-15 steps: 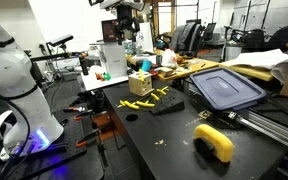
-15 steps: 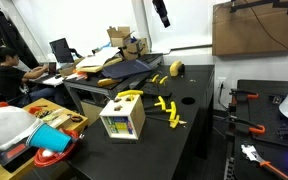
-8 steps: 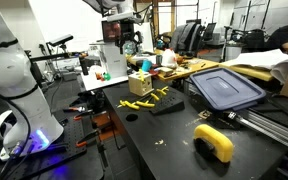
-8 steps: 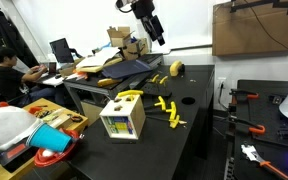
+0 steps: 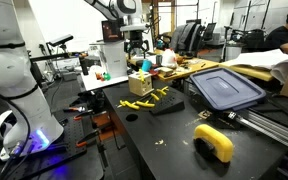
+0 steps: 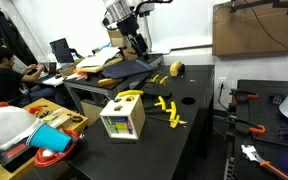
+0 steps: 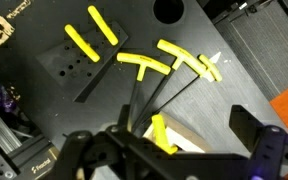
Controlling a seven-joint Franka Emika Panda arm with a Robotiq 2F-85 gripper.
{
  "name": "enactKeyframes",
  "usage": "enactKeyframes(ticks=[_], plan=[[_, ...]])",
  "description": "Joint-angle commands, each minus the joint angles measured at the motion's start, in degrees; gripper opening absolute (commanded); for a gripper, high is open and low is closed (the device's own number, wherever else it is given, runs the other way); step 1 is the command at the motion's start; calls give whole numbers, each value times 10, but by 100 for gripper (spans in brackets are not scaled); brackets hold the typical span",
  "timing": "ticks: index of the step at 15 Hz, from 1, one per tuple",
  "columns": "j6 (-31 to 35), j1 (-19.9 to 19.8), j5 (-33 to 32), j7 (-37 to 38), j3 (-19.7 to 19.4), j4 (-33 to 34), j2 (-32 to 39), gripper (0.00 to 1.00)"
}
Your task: Remove the wrench from the wooden toy box and put it on the black stand.
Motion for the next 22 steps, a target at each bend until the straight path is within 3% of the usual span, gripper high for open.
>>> enactKeyframes(ticks=[1, 7, 9, 11, 22], plan=[[-19, -16, 45, -59, 11, 76, 61, 100], [-45, -30, 79, -131, 17, 156, 138, 100], [-60, -29, 63, -127, 14, 171, 151, 100], [-36, -29, 58, -113, 15, 148, 144, 100], [-46, -31, 53, -114, 14, 160, 150, 100]])
